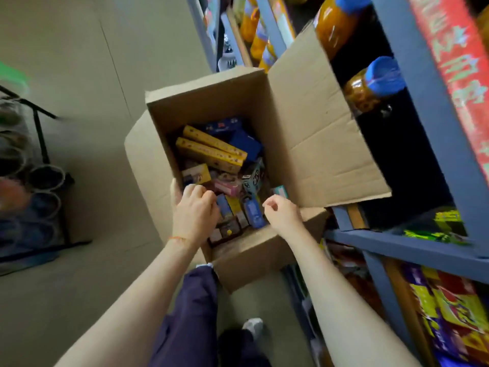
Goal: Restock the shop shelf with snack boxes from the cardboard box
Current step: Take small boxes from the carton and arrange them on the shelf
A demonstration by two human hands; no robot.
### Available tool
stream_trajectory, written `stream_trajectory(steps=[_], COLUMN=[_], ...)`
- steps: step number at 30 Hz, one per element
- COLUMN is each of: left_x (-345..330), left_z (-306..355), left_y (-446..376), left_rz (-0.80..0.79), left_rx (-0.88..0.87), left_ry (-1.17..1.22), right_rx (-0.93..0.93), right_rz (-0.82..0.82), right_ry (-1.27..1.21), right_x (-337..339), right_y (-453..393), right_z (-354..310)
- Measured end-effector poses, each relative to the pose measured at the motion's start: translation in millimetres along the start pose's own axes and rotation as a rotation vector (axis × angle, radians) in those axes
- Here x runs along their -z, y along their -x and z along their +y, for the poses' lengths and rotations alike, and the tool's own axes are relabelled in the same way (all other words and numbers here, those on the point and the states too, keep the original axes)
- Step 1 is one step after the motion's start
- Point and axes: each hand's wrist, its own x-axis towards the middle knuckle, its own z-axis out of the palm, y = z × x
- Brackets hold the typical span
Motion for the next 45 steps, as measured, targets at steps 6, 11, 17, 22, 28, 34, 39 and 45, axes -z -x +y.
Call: stream_trajectory(steps=[6,11,17,22,28,34,39,45], left_x=[-26,-32,-26,7,100,174,205,229], left_z=[-8,-8,-6,22,89,146,192,264], left_y=[-2,-2,-4,-12,-37,-35,4,82], left_rz=[-0.041,0.045,0.024,0.076,-0.109,-0.685,-0.761,-0.695], left_rx=[0.031,0.04,0.029,0.067,-0.172,-0.226,-0.317,-0.466], left_ry=[-0.103,-0.077,-0.081,0.252,0.503,0.865,1.134,1.203], right_rx=[-0.087,-0.096,0.156,0.258,0.245,0.258,0.289,0.337], right_rz=[-0.48,-0.532,-0.016,0.051,0.157,0.398,0.538,0.724], right_ry=[0.347,0.574,0.479,-0.135,-0.774,-1.108,-1.125,-0.966], right_x=[-53,-86,-51,25,100,147,168,176], right_y=[-64,-83,-55,-2,95,181,256,363], right_z=[-1,15,-4,-13,-15,-5,18,65])
